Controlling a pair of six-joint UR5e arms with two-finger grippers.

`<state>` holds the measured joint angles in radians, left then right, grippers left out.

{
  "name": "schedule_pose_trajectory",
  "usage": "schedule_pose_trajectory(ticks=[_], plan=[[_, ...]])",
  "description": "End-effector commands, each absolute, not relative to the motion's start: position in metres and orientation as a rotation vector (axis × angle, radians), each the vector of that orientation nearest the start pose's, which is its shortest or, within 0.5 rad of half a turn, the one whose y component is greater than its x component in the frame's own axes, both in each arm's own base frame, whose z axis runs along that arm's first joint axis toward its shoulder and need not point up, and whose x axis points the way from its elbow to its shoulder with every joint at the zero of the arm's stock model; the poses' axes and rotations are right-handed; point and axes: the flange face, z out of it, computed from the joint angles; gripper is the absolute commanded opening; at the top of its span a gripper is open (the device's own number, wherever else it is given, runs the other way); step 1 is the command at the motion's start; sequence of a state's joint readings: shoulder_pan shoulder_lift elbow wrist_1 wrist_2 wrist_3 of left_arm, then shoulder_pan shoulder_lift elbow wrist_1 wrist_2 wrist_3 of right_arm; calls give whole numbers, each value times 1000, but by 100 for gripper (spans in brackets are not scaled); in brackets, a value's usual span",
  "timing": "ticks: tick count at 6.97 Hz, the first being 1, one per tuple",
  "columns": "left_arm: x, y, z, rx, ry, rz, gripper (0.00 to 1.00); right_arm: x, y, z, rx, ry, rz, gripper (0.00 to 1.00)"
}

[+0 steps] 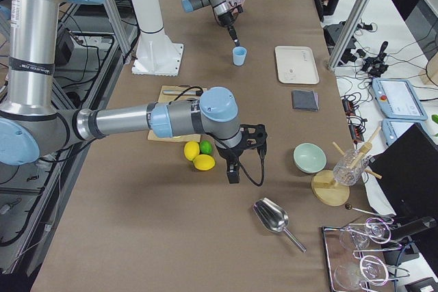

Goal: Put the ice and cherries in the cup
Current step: 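Carry the ice cube with the left gripper over the light-blue cup, then open the left gripper to drop the ice cube into the cup, then move the left gripper back over the bowl of ice cubes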

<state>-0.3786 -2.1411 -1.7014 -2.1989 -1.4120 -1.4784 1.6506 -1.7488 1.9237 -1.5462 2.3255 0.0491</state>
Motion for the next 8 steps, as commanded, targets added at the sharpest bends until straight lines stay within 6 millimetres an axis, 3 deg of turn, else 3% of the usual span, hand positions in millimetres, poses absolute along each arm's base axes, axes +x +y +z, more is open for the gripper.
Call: schedule_pose_trajectory(ticks=[1, 2, 3, 4, 5, 7, 8], plan=[[532, -375, 205, 468, 1244, -312, 98, 99, -417, 564, 201, -749, 47, 100], [494, -360, 211, 531, 1203, -215, 98, 99, -417, 564, 201, -749, 47, 100], [454, -349, 229, 512, 1134, -136, 98, 99, -417, 565, 200, -749, 48, 100], [406, -358, 258, 445, 1102, -86, 98, 99, -417, 565, 200, -749, 48, 100], [348, -374, 289, 434, 1059, -26, 98, 99, -417, 565, 200, -749, 48, 100], [257, -358, 368, 469, 894, 157, 98, 99, -416, 565, 199, -749, 47, 100], [230, -342, 410, 461, 877, 221, 98, 99, -416, 565, 199, -749, 47, 100]])
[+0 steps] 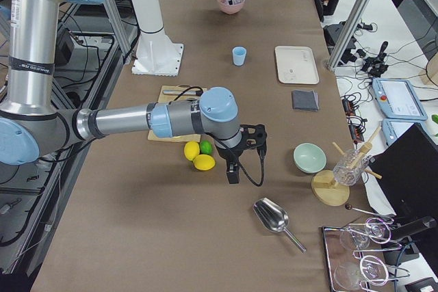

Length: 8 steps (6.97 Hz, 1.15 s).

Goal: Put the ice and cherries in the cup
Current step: 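Move the left gripper back over the bowl of ice cubes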

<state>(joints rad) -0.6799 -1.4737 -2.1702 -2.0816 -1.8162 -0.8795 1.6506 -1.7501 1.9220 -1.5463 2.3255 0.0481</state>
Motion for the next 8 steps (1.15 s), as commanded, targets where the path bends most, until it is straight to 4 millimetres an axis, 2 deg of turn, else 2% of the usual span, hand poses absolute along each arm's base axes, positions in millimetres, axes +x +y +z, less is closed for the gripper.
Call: schedule_pose_trajectory(ticks=[1, 3, 4, 5, 8], plan=[[210, -328, 455, 466, 861, 249, 98, 99, -416, 565, 199, -749, 47, 100], [211, -323, 543, 485, 881, 265, 98, 99, -416, 565, 199, -749, 47, 100], [209, -323, 562, 482, 873, 263, 97, 99, -416, 565, 199, -749, 47, 100], [208, -323, 564, 511, 852, 321, 97, 99, -416, 565, 199, -749, 47, 100], [198, -329, 564, 684, 736, 645, 96, 99, -417, 565, 200, -749, 48, 100]])
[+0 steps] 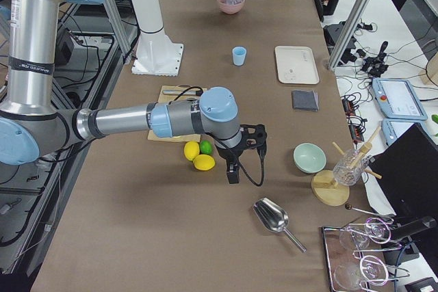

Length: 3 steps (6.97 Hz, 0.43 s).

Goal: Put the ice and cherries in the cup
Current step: 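Lower the left gripper into the bowl and grasp another ice cube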

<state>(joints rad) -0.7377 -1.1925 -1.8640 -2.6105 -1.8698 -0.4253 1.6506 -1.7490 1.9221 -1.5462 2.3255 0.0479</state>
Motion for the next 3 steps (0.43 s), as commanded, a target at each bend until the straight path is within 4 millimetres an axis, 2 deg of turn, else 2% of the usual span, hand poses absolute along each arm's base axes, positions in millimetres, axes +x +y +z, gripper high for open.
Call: schedule_pose_trajectory(ticks=[1, 3], plan=[[187, -336, 567, 754, 666, 764, 96, 98, -416, 566, 196, -749, 47, 100], [189, -348, 574, 821, 592, 909, 96, 97, -416, 568, 191, -750, 48, 100]])
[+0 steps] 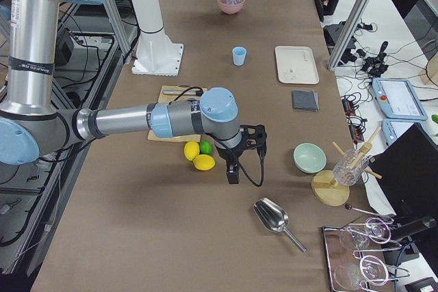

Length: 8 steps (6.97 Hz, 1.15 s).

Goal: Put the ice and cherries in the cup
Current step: 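Lower the left gripper into the bowl and grasp another ice cube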

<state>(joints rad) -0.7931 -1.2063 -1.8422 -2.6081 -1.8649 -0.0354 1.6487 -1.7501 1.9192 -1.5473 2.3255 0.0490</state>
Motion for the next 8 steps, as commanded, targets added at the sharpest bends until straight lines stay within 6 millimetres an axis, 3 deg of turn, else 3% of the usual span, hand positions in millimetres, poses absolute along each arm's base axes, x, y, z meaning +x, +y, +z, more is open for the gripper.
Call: schedule_pose_trajectory(ticks=[1, 4, 6, 8], plan=[[196, -358, 574, 850, 560, 929, 96, 97, -417, 567, 192, -750, 47, 100], [192, -355, 573, 870, 531, 946, 97, 96, -417, 569, 187, -751, 50, 100], [201, -349, 572, 874, 543, 981, 97, 96, -417, 569, 187, -751, 50, 100], [202, -336, 585, 850, 527, 1041, 97, 95, -416, 569, 185, -751, 49, 100]])
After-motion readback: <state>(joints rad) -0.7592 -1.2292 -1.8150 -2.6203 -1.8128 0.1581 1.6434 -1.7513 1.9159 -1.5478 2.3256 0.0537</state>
